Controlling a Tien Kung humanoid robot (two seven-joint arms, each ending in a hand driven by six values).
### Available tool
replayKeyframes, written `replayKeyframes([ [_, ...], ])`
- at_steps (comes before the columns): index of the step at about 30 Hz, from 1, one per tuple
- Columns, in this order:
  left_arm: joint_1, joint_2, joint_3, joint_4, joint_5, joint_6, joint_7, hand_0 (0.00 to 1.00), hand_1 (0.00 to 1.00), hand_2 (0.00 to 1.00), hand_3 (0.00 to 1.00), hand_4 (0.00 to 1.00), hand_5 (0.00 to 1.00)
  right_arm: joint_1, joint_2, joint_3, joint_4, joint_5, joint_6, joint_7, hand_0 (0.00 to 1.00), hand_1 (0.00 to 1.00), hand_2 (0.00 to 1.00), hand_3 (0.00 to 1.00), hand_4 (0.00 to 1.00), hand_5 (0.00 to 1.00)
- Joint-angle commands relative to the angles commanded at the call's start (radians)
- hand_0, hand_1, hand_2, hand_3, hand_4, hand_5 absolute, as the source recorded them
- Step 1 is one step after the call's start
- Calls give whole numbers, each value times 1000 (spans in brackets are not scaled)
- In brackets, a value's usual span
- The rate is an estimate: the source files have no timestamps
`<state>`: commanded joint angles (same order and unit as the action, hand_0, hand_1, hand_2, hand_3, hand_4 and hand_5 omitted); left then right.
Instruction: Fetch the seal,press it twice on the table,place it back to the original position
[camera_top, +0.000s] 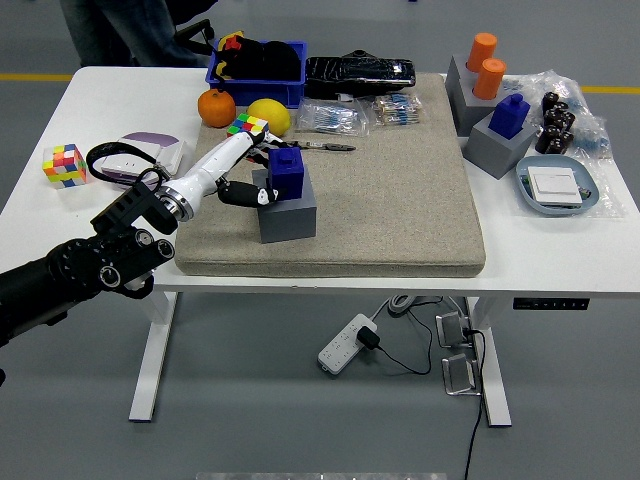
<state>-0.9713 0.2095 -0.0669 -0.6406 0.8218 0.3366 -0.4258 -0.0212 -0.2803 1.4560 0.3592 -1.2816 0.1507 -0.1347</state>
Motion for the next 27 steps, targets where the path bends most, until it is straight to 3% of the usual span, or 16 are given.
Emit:
replayKeyframes([
  [2, -1, -2, 1, 3, -3, -2, 1, 637, 530, 451, 714, 714, 2, 1, 0, 0, 0, 0, 0, 0, 834, 731, 697, 717, 748, 516],
  [3, -2, -3, 1, 4, -6, -3, 1, 663, 649, 556, 742, 718, 2, 1, 0, 0, 0, 1, 0, 0, 834, 731, 697, 717, 748, 516],
  [8, -4, -5, 0, 11, -12, -10, 7, 663, 649, 556, 742, 718, 2, 1, 0, 1, 0, 1, 0, 0, 834, 731, 697, 717, 748, 516],
  [9, -5, -5, 0, 13, -10, -14, 12, 786, 788, 746, 802, 749, 2, 1, 0, 0, 0, 1, 0, 0, 834, 731, 697, 717, 748, 516],
  [14, -8, -7, -4, 20, -2, -30, 33, 786, 788, 746, 802, 749, 2, 1, 0, 2, 0, 0, 0, 0, 834, 731, 697, 717, 748, 516],
  [15, -8, -7, -3, 21, 1, -35, 39, 841, 870, 832, 853, 876, 2, 1, 1, 3, 0, 1, 0, 0, 834, 731, 697, 717, 748, 516],
  [26, -11, -2, -15, 22, 3, -46, 50, 873, 917, 876, 908, 932, 2, -1, 2, 5, 1, 1, 0, 0, 834, 731, 697, 717, 748, 515],
  [27, -11, 1, -19, 22, 1, -50, 49, 901, 967, 944, 958, 998, 68, -1, 3, 5, 1, 1, 0, 0, 834, 731, 697, 717, 748, 516],
])
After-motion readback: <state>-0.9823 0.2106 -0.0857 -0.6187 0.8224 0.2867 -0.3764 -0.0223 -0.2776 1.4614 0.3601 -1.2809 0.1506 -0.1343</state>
